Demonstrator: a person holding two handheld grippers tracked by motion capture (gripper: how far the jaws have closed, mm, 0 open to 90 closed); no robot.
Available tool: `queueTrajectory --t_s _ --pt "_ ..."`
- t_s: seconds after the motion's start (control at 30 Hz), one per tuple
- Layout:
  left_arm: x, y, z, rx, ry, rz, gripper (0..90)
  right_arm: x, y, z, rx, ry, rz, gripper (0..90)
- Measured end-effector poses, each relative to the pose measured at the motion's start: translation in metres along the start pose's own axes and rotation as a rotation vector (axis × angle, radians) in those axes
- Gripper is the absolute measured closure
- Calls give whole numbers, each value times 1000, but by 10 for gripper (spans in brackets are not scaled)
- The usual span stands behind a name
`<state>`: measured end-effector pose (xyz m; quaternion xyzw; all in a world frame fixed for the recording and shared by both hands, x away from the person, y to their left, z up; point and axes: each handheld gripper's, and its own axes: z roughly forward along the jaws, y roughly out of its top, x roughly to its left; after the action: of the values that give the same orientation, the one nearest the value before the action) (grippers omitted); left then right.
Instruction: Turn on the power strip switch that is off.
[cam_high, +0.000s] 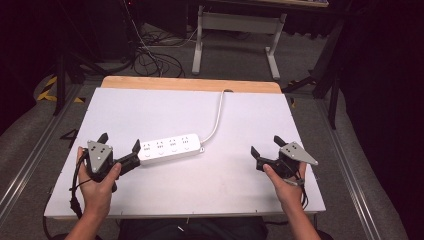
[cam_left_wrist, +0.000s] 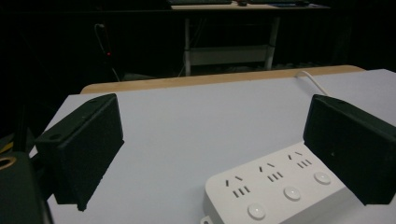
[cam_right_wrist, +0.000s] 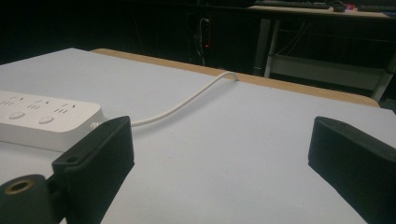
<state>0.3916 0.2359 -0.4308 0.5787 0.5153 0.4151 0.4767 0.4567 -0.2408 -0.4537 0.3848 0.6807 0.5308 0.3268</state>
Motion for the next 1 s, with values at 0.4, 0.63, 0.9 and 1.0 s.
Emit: queueTrajectory --t_s 0.4,0.63,0.9,1.0 --pt "8 0 -3 -41 69 -6 63 0 0 -1 1 1 2 73" --pt "10 -1 -3 -34 81 -20 62 0 0 0 0 0 3 73" --pt "10 -1 -2 -31 76 -16 60 0 0 0 -1 -1 4 73" --pt "10 -1 -2 -31 76 -18 60 0 0 0 0 -1 5 73"
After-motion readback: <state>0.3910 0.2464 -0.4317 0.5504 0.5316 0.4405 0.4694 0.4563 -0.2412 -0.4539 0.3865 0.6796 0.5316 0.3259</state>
